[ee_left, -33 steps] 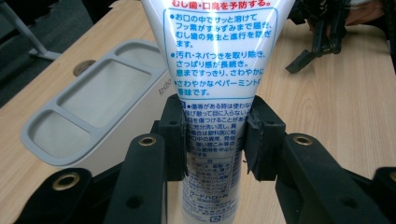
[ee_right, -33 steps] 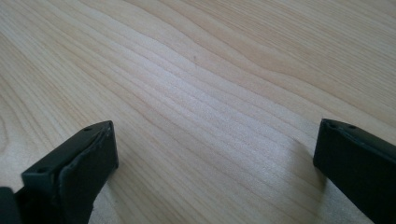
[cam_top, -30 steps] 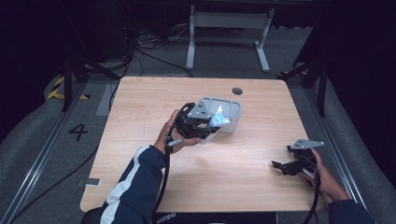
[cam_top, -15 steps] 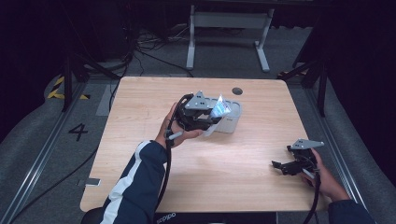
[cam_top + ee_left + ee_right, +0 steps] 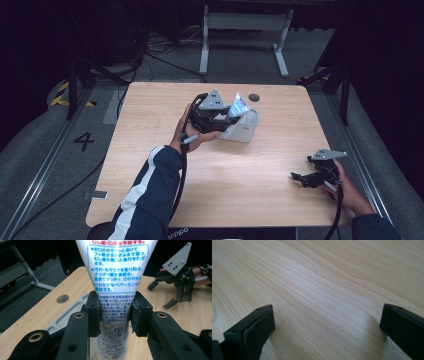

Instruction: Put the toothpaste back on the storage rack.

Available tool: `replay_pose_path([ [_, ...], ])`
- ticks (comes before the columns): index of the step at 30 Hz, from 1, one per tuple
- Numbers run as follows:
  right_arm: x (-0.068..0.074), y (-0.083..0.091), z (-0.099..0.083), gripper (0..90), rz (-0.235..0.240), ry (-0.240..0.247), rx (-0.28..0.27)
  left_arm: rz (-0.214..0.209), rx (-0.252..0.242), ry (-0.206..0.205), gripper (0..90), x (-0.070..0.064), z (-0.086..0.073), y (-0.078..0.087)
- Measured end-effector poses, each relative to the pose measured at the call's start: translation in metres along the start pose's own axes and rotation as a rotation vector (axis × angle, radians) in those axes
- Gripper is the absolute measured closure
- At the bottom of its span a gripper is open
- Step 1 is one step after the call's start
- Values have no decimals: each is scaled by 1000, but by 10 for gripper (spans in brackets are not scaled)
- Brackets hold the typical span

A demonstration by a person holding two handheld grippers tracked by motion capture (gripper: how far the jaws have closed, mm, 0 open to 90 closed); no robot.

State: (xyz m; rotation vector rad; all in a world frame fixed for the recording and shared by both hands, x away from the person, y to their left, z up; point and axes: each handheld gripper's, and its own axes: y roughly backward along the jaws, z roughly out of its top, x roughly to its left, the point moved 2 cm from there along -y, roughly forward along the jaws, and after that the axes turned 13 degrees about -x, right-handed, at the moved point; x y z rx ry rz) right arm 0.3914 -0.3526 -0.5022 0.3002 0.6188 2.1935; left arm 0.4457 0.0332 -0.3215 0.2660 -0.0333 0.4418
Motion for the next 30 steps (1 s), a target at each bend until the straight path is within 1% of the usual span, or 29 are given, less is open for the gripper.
replay_pose_path([
  [2, 0, 0, 0, 0, 0, 0, 0, 1, -1, 3, 651, 1, 1, -1],
  [3, 0, 0, 0, 0, 1, 1, 0, 8, -4, 7, 651, 1, 1, -3],
  [4, 0, 0, 0, 0, 1, 1, 0, 8, -6, 2, 652, 2, 2, -4],
  [6, 0, 0, 0, 0, 1, 0, -1, 11, -14, 10, 651, 3, 3, -5],
  [8, 0, 0, 0, 0, 1, 2, -1, 14, -20, 4, 651, 4, 4, -7],
  [12, 0, 0, 0, 0, 2, 1, -1, 16, -22, 10, 651, 6, 5, -11],
  [15, 0, 0, 0, 0, 3, 2, 0, 27, -26, 14, 651, 8, 5, -14],
  [21, 0, 0, 0, 0, 3, 2, -1, 42, -53, 18, 651, 10, 7, -18],
  [23, 0, 0, 0, 0, 3, 1, -1, 49, -59, 25, 651, 11, 7, -19],
  [26, 0, 0, 0, 0, 3, 1, -1, 60, -56, 26, 651, 14, 9, -22],
  [30, 0, 0, 0, 0, 3, 2, -1, 71, -67, 27, 651, 17, 10, -26],
])
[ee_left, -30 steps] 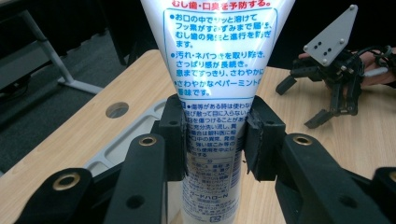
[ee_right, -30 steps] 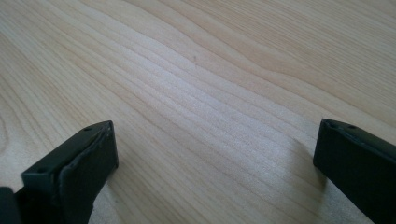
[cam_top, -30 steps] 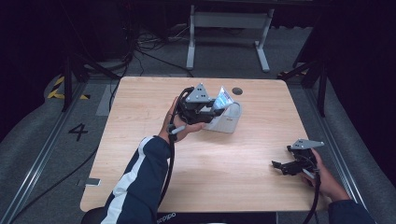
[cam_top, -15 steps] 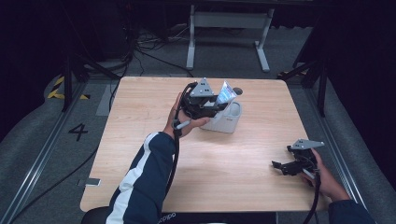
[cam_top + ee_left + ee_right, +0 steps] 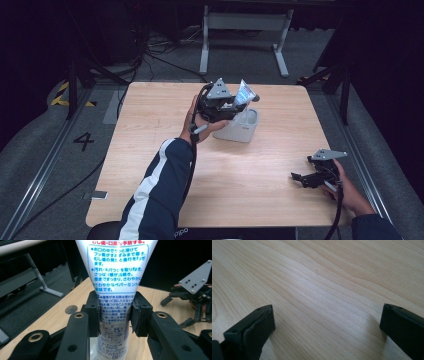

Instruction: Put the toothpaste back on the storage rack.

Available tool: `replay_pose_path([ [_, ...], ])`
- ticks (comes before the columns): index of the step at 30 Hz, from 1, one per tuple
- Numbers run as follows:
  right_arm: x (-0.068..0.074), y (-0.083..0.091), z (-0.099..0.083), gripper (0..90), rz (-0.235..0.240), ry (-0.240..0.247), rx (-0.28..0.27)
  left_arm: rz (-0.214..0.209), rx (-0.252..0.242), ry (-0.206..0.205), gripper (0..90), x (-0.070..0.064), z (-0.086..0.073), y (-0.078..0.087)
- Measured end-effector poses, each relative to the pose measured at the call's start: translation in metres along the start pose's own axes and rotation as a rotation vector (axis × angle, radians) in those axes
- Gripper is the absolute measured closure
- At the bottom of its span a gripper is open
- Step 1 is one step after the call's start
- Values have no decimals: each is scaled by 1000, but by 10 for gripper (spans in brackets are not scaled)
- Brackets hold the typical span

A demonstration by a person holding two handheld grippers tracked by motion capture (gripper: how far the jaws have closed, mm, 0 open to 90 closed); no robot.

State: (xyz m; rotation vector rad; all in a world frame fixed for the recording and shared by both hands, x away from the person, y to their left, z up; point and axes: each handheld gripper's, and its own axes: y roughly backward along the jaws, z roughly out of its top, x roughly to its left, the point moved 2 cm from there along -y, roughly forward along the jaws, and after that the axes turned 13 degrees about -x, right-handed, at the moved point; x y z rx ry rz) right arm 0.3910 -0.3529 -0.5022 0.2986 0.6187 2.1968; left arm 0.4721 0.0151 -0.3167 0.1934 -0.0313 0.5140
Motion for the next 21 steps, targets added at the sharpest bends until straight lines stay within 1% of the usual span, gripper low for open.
replay_pose_path([
  [3, 0, 0, 0, 0, 1, -1, 0, 7, -7, 10, 651, 2, -1, -3],
  [4, 0, 0, 0, 0, 1, -1, 0, 8, -10, 1, 651, 4, -1, -4],
  [5, 0, 0, 0, 0, 1, -1, 0, 14, -10, 11, 651, 4, -2, -5],
  [6, 0, 0, 0, 0, 0, 0, 1, 17, -14, 12, 651, 5, -2, -6],
  [9, 0, 0, 0, 0, 1, -2, 1, 16, -25, 20, 651, 7, -3, -10],
  [12, 0, 0, 0, 0, 1, -2, 0, 3, -35, 18, 651, 9, -4, -14],
  [13, 0, 0, 0, 0, 2, -2, 0, 3, -37, 25, 651, 9, -5, -16],
  [14, 0, 0, 0, 0, 2, -1, 1, 9, -34, 17, 650, 10, -6, -17],
  [16, 0, 0, 0, 0, 2, -1, 1, 8, -36, 15, 650, 12, -7, -20],
  [17, 0, 0, 0, 0, 2, -1, 1, 10, -38, 23, 650, 12, -8, -21],
  [21, 0, 0, 0, 0, 1, -1, 1, 22, -38, 19, 650, 15, -12, -27],
])
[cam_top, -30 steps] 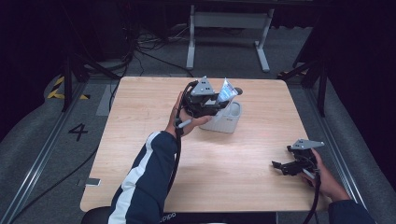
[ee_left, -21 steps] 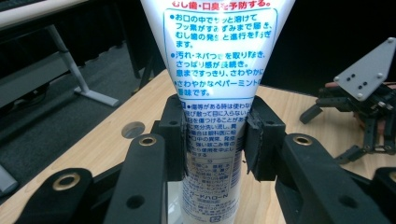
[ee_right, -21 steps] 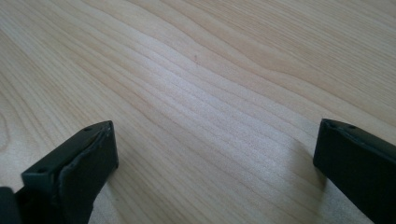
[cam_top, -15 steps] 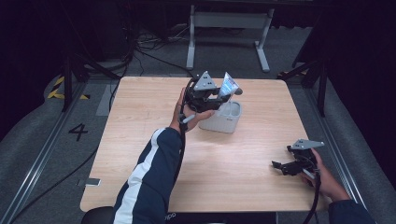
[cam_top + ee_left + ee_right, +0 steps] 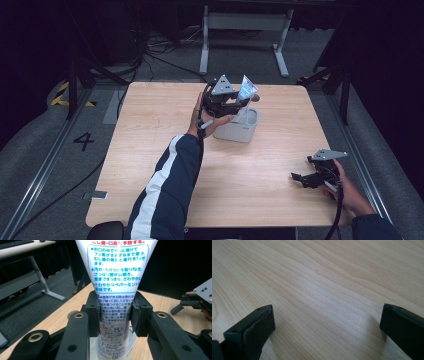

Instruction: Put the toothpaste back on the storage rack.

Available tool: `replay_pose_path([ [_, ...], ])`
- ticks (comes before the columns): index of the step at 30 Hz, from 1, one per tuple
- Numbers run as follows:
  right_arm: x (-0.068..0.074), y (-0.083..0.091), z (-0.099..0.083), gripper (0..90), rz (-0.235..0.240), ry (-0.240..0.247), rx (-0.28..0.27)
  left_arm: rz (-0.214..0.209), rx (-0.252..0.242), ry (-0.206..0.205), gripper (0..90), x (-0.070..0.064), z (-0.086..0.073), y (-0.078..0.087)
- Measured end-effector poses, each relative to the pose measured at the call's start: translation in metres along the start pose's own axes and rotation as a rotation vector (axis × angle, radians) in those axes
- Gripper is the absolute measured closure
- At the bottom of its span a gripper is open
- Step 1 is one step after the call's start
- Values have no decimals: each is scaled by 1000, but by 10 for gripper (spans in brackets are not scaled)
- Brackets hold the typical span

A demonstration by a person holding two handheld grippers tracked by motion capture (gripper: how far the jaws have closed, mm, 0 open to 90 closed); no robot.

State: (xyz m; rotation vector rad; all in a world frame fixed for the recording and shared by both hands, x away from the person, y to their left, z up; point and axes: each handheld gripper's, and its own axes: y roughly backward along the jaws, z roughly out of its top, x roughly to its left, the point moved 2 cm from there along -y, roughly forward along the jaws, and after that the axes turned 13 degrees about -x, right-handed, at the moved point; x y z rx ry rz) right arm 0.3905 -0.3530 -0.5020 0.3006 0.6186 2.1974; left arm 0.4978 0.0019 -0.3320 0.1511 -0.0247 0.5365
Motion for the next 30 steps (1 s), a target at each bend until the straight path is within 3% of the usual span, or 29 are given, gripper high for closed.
replay_pose_path([
  [16, 0, 0, 0, 0, 0, 5, 0, 23, 5, 4, 648, 9, -15, -14],
  [30, 0, 0, 0, 0, 1, 6, 0, 31, -1, 80, 645, 16, -37, -18],
])
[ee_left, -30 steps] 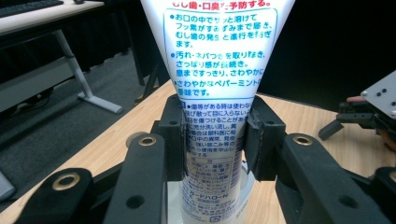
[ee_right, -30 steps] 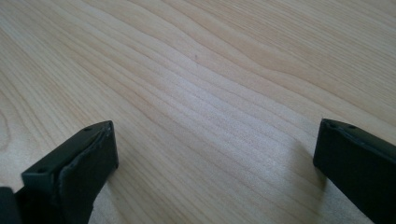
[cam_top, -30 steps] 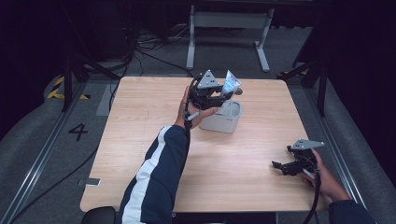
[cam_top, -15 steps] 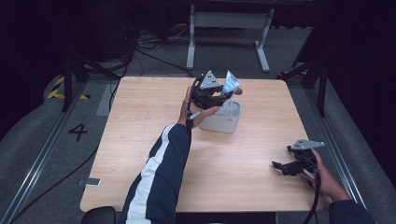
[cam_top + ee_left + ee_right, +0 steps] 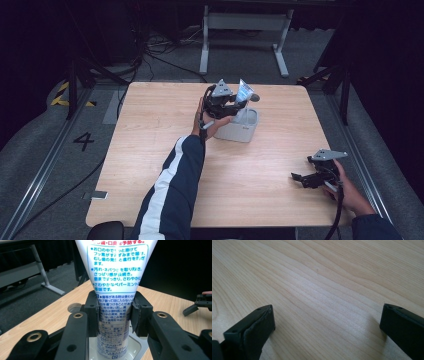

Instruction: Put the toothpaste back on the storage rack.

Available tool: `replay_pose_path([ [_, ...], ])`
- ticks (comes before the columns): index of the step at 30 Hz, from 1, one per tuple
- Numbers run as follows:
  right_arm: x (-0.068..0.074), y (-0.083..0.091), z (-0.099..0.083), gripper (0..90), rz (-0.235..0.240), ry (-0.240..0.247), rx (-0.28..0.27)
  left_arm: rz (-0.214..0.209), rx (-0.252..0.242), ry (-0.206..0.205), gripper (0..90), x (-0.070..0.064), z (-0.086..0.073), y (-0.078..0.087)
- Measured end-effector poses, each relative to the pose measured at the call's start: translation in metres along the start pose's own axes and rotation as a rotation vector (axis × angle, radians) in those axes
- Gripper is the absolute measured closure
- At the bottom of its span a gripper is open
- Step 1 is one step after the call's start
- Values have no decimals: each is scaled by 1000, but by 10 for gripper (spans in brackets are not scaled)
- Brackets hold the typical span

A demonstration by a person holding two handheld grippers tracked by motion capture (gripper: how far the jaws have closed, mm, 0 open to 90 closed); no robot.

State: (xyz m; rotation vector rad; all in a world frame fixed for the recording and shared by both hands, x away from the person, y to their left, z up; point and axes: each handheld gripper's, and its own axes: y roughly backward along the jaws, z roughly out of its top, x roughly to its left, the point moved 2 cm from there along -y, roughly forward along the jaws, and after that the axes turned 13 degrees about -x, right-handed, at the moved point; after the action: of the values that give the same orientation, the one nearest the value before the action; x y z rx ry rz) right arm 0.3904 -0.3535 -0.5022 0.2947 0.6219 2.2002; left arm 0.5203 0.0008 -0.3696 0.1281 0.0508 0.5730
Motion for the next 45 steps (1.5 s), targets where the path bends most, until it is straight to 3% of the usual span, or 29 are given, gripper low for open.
replay_pose_path([
  [23, 0, 0, 0, 0, 0, 0, 0, 8, 91, 1, 621, -3, -25, -6],
  [36, 0, 0, 0, 0, 0, -3, 1, 17, 138, -13, 604, -3, -30, -6],
  [45, 0, 0, 0, 0, 0, -3, 1, 14, 156, -1, 587, -1, -33, -5],
])
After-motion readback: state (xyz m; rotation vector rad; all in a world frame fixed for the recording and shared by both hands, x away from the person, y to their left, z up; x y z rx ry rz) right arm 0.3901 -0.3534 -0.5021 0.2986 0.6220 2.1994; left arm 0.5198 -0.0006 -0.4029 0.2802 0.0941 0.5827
